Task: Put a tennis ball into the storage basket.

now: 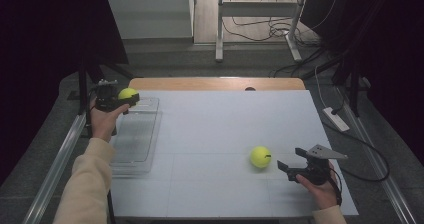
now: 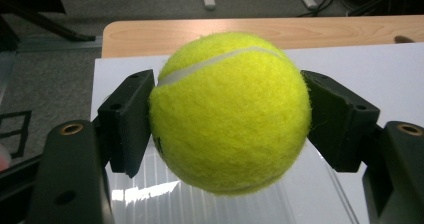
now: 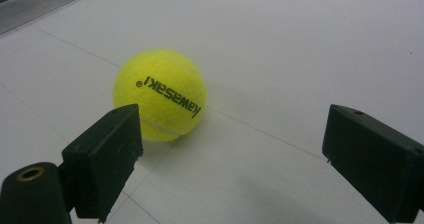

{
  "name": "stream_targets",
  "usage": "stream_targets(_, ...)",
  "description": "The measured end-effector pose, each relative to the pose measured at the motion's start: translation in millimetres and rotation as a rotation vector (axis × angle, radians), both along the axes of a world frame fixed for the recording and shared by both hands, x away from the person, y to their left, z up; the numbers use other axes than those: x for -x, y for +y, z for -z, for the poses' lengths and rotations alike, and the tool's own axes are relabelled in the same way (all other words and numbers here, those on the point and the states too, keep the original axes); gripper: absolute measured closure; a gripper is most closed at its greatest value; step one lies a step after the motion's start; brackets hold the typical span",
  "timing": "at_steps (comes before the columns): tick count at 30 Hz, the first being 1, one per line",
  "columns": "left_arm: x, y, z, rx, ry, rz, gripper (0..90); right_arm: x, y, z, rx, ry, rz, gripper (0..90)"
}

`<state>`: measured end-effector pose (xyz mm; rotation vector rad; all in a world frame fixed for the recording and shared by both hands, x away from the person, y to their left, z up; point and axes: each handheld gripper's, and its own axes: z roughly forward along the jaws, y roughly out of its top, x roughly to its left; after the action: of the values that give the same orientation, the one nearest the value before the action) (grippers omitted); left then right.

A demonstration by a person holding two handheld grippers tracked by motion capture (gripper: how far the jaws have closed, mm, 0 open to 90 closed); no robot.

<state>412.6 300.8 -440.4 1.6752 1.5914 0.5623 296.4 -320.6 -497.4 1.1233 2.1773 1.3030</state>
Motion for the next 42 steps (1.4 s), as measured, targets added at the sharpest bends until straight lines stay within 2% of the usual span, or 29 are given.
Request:
stream_targets(15,-7.0,4.1,14.4,-0.024,0.065,-0.022,27.2,-0.1,-0.3,0.6,0.001,0.001,0.002,9.1)
stream_targets(22,-11.9,4.3,23.1,-0.056,0.118,-0.034,27.2,-0.1,-1.0,0.3,0.001,-0.001,0.005,9.1)
stream_targets(24,-13.0,4.4,25.0,-0.076,0.13,-0.031,27.1,-0.1,-1.3,0.5,0.002,-0.001,0.004,9.1)
stream_targets(25,-13.5,4.0,26.2,-0.066,0.137,-0.029,27.2,-0.2,-1.3,0.7,0.003,-0.001,0.004,9.1)
stream_targets(28,-14.7,1.6,29.2,-0.082,0.16,-0.009,27.1,-0.3,-0.8,0.7,0.002,0.001,0.004,9.1)
stream_targets(33,-17.6,-0.6,34.1,-0.083,0.194,-0.004,27.1,-0.3,-0.9,0.8,0.003,0.001,0.004,9.0)
stream_targets(42,-17.9,-2.3,35.1,-0.096,0.209,-0.002,26.9,0.1,-1.7,0.8,0.005,0.001,0.006,9.2)
